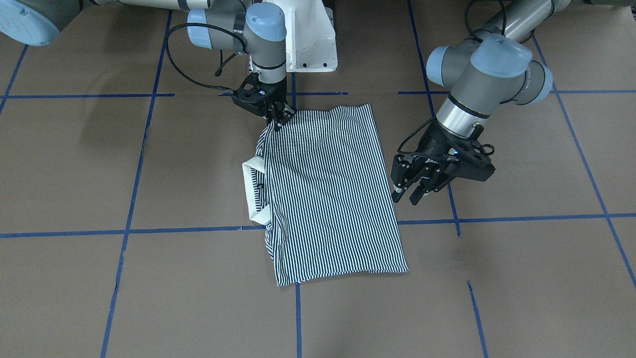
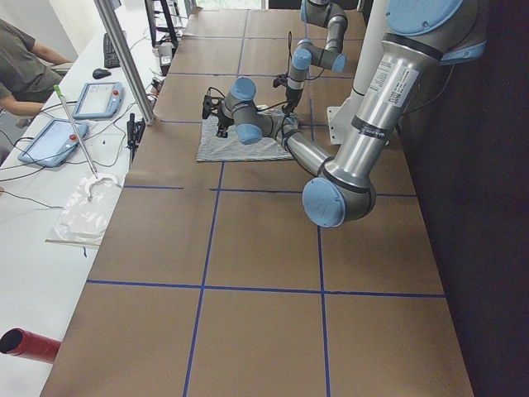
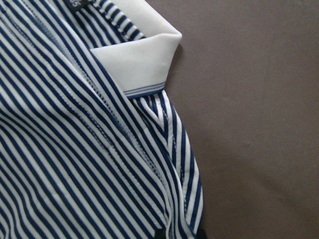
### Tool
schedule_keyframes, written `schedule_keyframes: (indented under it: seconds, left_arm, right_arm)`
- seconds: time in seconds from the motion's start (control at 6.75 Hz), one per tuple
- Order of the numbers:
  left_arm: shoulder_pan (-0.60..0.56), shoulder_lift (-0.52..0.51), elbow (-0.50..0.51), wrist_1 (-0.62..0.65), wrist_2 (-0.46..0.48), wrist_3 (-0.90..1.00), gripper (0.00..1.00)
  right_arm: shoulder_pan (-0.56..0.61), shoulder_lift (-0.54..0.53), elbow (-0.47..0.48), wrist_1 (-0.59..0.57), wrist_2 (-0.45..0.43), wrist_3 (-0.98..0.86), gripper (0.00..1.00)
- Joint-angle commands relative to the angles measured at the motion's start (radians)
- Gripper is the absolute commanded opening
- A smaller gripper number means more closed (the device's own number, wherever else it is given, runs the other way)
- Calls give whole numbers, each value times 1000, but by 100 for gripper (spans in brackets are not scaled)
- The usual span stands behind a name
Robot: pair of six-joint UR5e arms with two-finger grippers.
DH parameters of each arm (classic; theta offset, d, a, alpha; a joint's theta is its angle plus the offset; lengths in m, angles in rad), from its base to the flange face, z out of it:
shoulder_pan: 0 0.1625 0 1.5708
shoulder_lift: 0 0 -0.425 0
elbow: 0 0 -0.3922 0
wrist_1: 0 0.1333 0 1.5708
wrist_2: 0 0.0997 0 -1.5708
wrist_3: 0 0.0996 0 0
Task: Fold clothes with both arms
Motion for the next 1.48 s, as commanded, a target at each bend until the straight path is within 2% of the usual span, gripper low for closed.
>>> schedule_keyframes:
  seconds: [0.0,0.3,0.44,0.59,0.89,1.04,1.33]
  left_arm:
    - [0,1,1,0,0,-1,51]
    - [0,1,-14,0,-2,-27,51]
    - [14,30,-84,-3,-58,-136,51]
    - [90,99,-193,-3,-42,-260,52]
    - [248,280,-366,-3,56,-459,59]
    - [296,290,-370,-1,61,-592,60]
    - [499,323,-363,54,280,-648,62]
  right_arm:
    - [3,2,0,0,7,-15,0]
    - [3,4,11,-1,10,-15,0]
    - [3,-2,40,-1,10,-15,0]
    - [3,-14,54,-1,10,-14,0]
    - [-2,-62,127,-1,7,-5,0]
    - [-5,-71,140,-1,1,3,0]
    - [-11,-71,135,0,-1,5,0]
